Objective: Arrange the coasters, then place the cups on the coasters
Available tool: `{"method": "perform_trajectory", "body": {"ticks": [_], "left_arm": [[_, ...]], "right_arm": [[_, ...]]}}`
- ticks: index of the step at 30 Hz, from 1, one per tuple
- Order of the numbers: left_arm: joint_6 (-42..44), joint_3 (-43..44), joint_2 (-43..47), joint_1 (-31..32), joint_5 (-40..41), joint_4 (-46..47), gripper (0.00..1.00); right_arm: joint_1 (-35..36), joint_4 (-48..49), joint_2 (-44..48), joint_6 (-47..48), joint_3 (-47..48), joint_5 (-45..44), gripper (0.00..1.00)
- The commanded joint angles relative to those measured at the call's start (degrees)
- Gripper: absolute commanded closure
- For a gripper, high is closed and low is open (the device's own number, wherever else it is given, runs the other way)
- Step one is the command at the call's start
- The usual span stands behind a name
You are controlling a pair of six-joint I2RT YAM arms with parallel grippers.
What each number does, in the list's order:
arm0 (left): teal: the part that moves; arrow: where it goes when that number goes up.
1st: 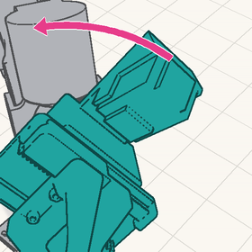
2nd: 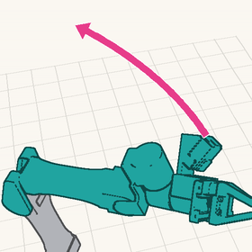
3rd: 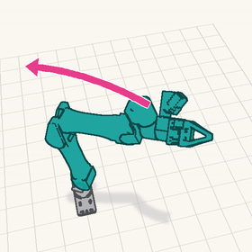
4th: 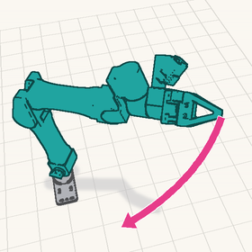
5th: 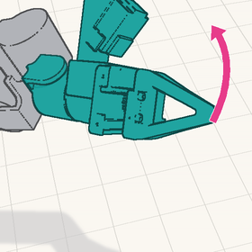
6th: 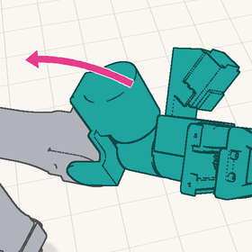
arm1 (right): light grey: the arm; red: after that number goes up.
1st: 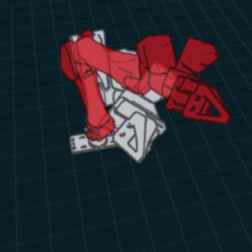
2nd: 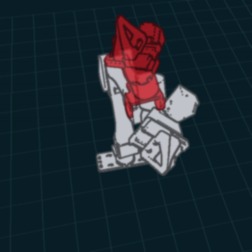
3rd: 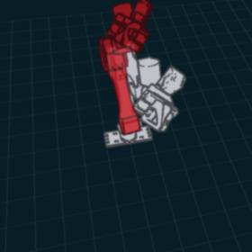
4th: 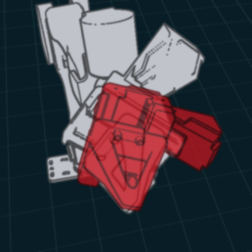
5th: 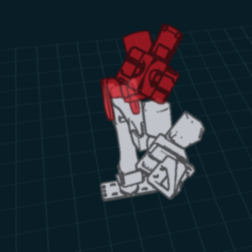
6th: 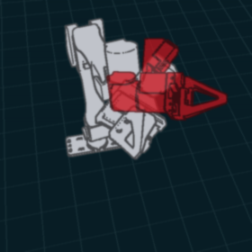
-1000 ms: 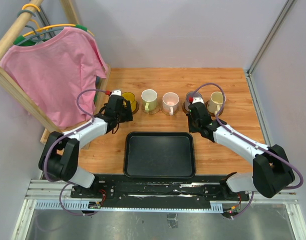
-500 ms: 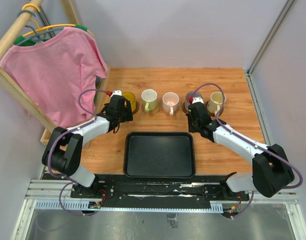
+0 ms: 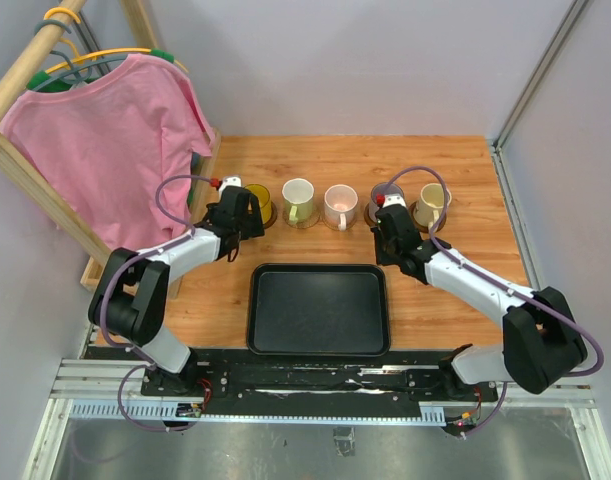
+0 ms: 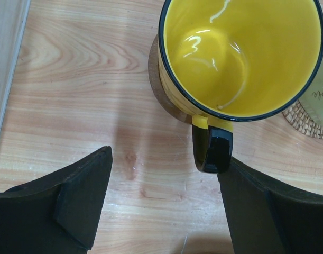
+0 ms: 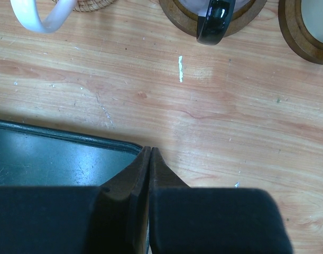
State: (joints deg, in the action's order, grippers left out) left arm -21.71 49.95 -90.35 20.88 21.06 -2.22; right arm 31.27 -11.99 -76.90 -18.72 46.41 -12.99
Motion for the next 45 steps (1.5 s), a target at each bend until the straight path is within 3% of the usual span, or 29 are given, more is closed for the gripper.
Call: {"method": "perform_trajectory", "body": {"ticks": [1,10,16,23,31,34,37,45], "left_arm": [[-1.0,1.8,-1.0,-1.0,1.7,1.6,0.17],[-1.0,1.4,-0.3,-1.5,0.7,1.2,0.17],[-0.3,0.6,1.9,-1.4,-4.4,1.1,0.16],[-0.8,-1.5,10.1,-1.4,-9.8,-0.6,0.14],[-1.1,-4.9,22.1,-1.4,-7.2,-4.4,0.1],[-1.6,-6.7,26.1,-1.4,-5.3,-5.5,0.04],[-2.3,-8.7,30.2,-1.4,-2.5,-6.5,0.0],[-4.9,-11.6,39.2,-1.4,2.5,-11.3,0.0]], "right_arm": [[-0.6,0.8,-0.9,-0.7,-0.6,0.5,0.99],[-0.6,0.9,-1.5,-0.7,-0.3,0.8,0.99],[-0.6,1.0,-1.1,-0.7,-0.6,0.2,0.99],[-0.6,-0.1,3.4,-0.7,-1.8,-2.1,0.99],[-0.7,-2.2,10.1,-0.5,-3.6,-7.7,0.94],[-0.7,-3.3,12.3,-0.4,-4.1,-11.2,0.9],[-1.1,-4.4,14.9,-0.7,-4.6,-16.2,0.78],[-2.3,-6.7,23.4,-0.8,-7.0,-22.6,0.1]]}}
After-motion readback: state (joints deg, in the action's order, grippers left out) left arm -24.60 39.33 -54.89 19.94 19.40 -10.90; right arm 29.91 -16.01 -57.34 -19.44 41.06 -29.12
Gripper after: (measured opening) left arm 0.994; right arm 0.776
